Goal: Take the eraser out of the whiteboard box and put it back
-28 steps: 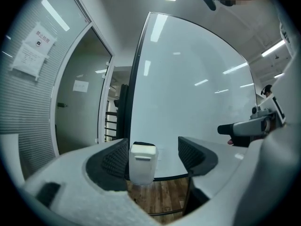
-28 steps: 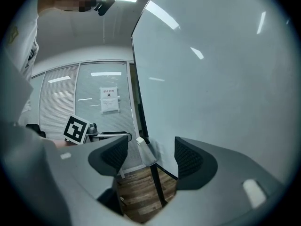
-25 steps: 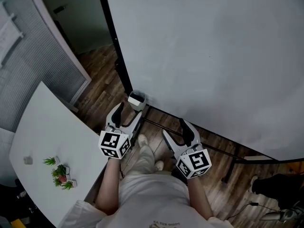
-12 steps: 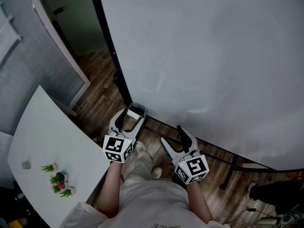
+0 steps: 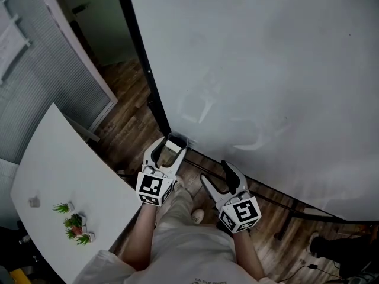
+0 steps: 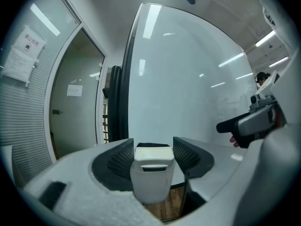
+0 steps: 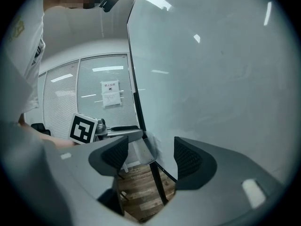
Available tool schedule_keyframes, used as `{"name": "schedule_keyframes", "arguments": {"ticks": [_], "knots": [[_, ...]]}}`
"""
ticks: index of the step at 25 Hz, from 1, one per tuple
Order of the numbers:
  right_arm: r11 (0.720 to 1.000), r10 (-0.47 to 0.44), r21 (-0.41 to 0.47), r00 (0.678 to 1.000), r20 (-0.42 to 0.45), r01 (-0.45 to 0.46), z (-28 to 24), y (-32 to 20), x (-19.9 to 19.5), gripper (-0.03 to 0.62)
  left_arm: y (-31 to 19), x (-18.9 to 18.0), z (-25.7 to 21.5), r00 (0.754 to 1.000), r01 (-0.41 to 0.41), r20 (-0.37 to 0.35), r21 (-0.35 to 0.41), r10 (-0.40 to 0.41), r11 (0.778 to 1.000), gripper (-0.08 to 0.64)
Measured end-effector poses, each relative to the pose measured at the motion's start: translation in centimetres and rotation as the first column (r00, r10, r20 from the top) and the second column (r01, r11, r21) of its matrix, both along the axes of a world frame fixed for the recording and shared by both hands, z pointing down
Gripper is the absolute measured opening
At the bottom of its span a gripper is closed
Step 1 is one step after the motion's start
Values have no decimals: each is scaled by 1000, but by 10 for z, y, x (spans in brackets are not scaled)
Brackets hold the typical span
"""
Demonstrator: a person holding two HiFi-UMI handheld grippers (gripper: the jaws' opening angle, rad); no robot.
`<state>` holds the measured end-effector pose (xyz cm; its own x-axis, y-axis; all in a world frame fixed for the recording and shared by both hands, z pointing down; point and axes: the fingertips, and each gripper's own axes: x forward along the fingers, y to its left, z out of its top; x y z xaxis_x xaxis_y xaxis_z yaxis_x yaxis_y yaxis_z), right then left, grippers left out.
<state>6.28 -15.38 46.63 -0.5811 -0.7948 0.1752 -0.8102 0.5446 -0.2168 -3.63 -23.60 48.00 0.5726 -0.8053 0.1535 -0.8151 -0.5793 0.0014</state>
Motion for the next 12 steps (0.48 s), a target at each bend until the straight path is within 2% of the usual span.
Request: {"name": "schedule_keyframes", "arguments": {"ticks": [12], "knots": [[1000, 1, -12, 1000, 6, -1, 6, -3, -3, 302, -4, 4, 10, 1000, -11, 21, -20, 11, 1000, 255]]}}
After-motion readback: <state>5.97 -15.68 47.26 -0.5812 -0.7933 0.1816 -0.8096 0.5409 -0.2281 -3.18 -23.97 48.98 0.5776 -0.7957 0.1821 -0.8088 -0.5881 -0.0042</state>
